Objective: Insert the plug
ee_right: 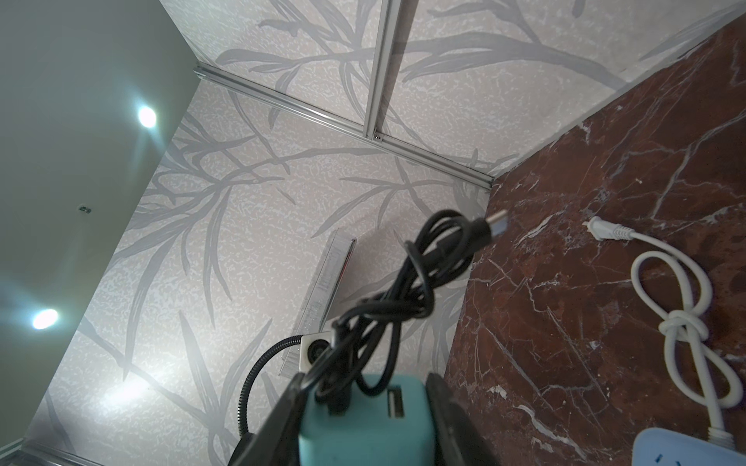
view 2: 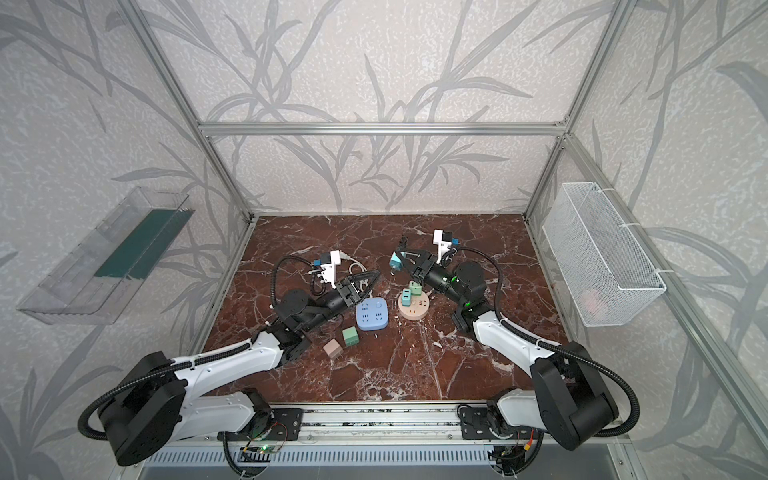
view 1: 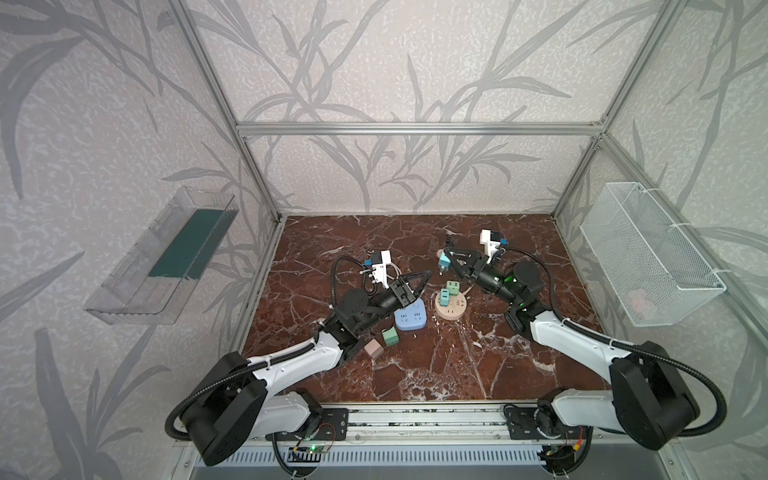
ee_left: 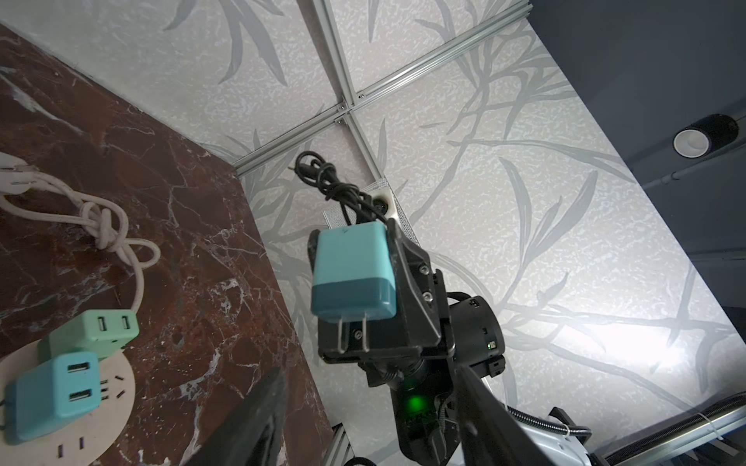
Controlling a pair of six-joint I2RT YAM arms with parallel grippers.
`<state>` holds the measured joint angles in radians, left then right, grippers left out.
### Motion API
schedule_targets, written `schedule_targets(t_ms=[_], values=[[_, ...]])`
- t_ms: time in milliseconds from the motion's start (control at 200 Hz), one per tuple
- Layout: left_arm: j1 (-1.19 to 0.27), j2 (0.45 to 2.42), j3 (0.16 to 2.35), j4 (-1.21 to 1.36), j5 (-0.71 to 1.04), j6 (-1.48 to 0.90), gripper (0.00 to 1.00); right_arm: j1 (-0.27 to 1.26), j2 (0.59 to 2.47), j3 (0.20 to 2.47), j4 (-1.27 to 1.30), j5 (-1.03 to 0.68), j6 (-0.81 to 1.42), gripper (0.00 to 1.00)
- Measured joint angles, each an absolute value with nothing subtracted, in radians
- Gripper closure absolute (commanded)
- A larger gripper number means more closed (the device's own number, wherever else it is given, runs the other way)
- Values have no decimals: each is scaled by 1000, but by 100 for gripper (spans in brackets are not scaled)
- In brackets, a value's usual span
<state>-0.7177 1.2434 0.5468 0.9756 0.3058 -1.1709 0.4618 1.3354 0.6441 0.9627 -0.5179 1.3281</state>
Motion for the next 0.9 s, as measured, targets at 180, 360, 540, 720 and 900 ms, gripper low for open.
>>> schedule_targets(t_ms=[180,360,540,720,900], values=[[-718,1289,563,1028,308,-1185,36,488,1372,643,1003,-517,1343,100],[-718,1339,563,1052,312,-1207,37,504,1387,643,1033,-517,1353,100],[-717,1341,570,1057,311,-1209,39,516,1388,643,1045,-518,1356,100],[-712,1341,574,1062,311,-1211,44,531,1388,643,1049,-522,1356,100],[-710,1341,575,1063,311,-1217,48,538,1388,643,1050,-525,1356,100]])
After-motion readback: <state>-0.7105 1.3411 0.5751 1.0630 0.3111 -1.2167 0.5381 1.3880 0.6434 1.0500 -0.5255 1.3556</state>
